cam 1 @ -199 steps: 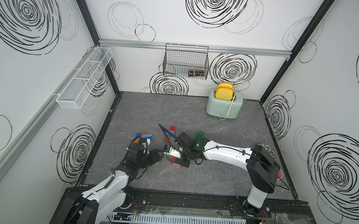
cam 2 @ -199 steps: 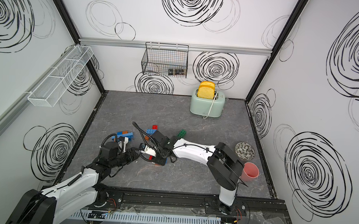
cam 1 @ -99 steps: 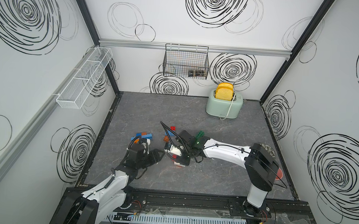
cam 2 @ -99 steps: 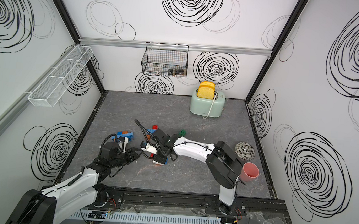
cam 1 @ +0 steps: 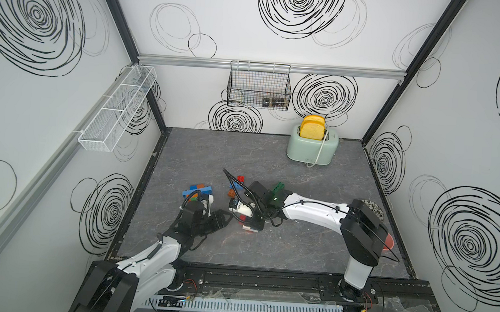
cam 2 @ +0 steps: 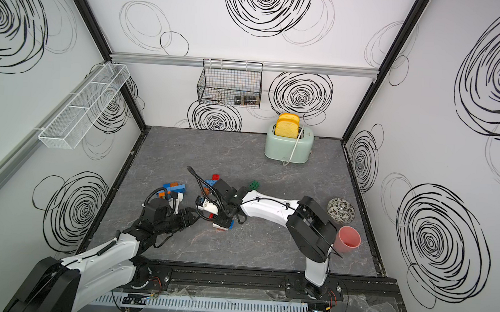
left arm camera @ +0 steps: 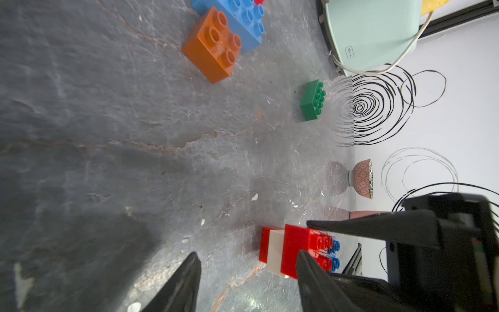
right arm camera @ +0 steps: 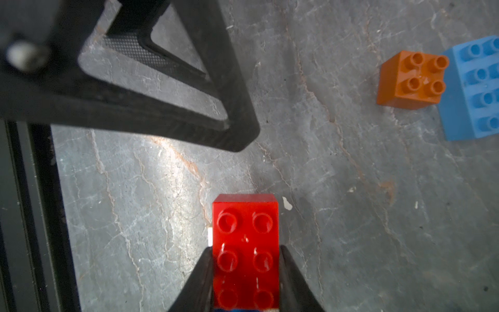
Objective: Assemble a heart with lego
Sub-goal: Assemble the lego brick with the lego brick.
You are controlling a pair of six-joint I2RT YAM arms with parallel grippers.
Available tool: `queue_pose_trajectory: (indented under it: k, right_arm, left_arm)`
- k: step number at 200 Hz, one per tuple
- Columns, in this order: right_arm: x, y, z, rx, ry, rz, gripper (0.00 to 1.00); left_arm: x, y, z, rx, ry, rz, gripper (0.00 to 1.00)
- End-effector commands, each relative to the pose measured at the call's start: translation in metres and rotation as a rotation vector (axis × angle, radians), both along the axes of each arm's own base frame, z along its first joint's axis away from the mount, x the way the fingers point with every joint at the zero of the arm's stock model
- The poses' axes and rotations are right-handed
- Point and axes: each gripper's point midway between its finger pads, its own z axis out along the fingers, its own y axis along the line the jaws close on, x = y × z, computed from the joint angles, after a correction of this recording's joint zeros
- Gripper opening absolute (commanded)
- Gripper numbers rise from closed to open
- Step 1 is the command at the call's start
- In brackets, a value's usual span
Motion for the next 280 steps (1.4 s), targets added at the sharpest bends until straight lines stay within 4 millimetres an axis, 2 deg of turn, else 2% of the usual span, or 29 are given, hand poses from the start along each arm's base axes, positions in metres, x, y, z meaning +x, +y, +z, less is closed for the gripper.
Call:
queue_pose_trajectory:
  k: [1,68,133,199,280]
  right_arm:
    - [-0.01,-0.018,-0.011,-0.073,0.028,-0.005,0.22]
    - [-0.017,-0.021,-0.012,-0.078,0.065,-0.012,0.21]
    - [-0.023,-0.023,-0.01,-0.081,0.054,-0.022,0.21]
    - [-0.029,-0.024,-0.015,-0.083,0.041,-0.04,0.21]
    - [-0.03,-0.03,-0.018,-0.067,0.033,-0.083,0.21]
  left_arm:
    - [0.003,-0.008,0.01,-0.027,-0.041,-0.025,0.62]
    - [-0.007,-0.036,0.022,-0.094,-0.085,-0.143,0.65]
    - [-0.012,-0.063,0.019,-0.133,-0.084,-0.2,0.64]
    - [-0.012,-0.058,0.003,-0.063,-0.057,-0.175,0.6]
    - [-0.021,-0.064,-0.01,-0.026,-0.037,-0.22,0.56]
